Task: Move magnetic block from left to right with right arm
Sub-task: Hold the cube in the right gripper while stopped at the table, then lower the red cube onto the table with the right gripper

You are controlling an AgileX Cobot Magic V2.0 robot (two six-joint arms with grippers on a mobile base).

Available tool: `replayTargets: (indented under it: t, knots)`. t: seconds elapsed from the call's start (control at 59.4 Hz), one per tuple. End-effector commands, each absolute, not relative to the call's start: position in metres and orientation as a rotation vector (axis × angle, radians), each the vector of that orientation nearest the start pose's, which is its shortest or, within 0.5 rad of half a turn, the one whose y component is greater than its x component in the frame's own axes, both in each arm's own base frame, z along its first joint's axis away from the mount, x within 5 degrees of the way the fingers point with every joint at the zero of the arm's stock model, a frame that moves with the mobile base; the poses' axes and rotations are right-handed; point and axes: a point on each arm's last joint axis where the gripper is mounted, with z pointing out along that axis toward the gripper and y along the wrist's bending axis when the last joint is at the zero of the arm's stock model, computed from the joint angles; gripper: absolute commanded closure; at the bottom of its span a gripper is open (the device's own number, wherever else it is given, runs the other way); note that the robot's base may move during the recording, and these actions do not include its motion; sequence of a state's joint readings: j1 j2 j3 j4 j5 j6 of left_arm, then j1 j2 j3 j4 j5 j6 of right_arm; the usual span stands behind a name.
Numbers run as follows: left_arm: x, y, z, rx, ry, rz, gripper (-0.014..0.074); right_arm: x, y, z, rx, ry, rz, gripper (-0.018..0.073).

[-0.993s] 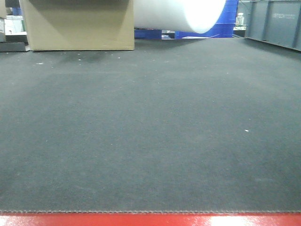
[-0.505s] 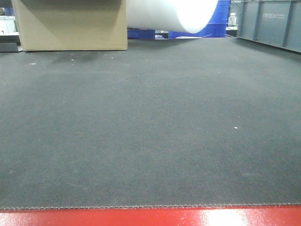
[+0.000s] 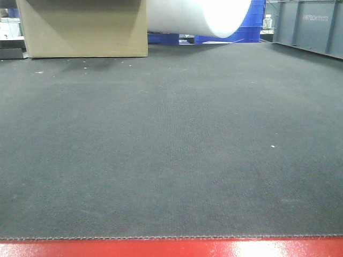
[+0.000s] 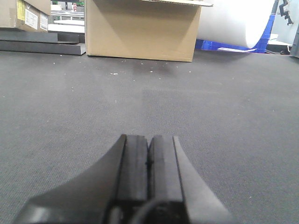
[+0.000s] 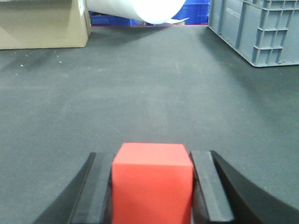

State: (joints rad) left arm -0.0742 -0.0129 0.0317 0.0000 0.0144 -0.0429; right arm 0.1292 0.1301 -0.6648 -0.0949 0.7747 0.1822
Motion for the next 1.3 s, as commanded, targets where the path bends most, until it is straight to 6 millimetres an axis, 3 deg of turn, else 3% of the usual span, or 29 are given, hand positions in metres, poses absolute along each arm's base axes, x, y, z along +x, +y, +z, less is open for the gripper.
replayTargets:
  t: [0.0, 0.135, 0.286, 0.555, 0.724, 0.842, 0.942, 1.111, 1.279]
  knots:
    - [0.055, -0.004, 0.207, 0.019, 1.427, -0.099, 0.0713, 0.017, -0.002, 0.367, 0.029, 1.646, 0.152, 0.0403]
    - [0.055, -0.004, 0.207, 0.019, 1.427, -0.099, 0.0713, 0.046, 0.006, 0.376, -0.007, 1.731, 0.192, 0.0403]
    - [0.055, -0.004, 0.207, 0.019, 1.427, -0.099, 0.0713, 0.091, 0.023, 0.391, -0.141, 1.822, 0.248, 0.0403]
    - [0.055, -0.004, 0.207, 0.019, 1.427, -0.099, 0.0713, 0.166, 0.070, 0.402, -0.426, 1.931, 0.431, 0.0403]
    - [0.055, -0.004, 0.207, 0.019, 1.427, -0.099, 0.0713, 0.208, 0.114, 0.395, -0.582, 2.003, 0.501, 0.0403]
    - [0.055, -0.004, 0.207, 0.019, 1.427, -0.099, 0.0713, 0.234, 0.163, 0.386, -0.754, 2.024, 0.544, 0.0403]
    - [0.055, -0.004, 0.207, 0.019, 1.427, -0.099, 0.0713, 0.252, 0.193, 0.375, -0.844, 2.049, 0.538, 0.0403]
    - [0.055, -0.004, 0.207, 0.019, 1.427, -0.099, 0.0713, 0.281, 0.220, 0.366, -0.806, 2.110, 0.581, 0.0403]
    - [0.055, -0.004, 0.207, 0.019, 1.427, -0.099, 0.0713, 0.302, 0.232, 0.357, -0.721, 2.191, 0.576, 0.0403]
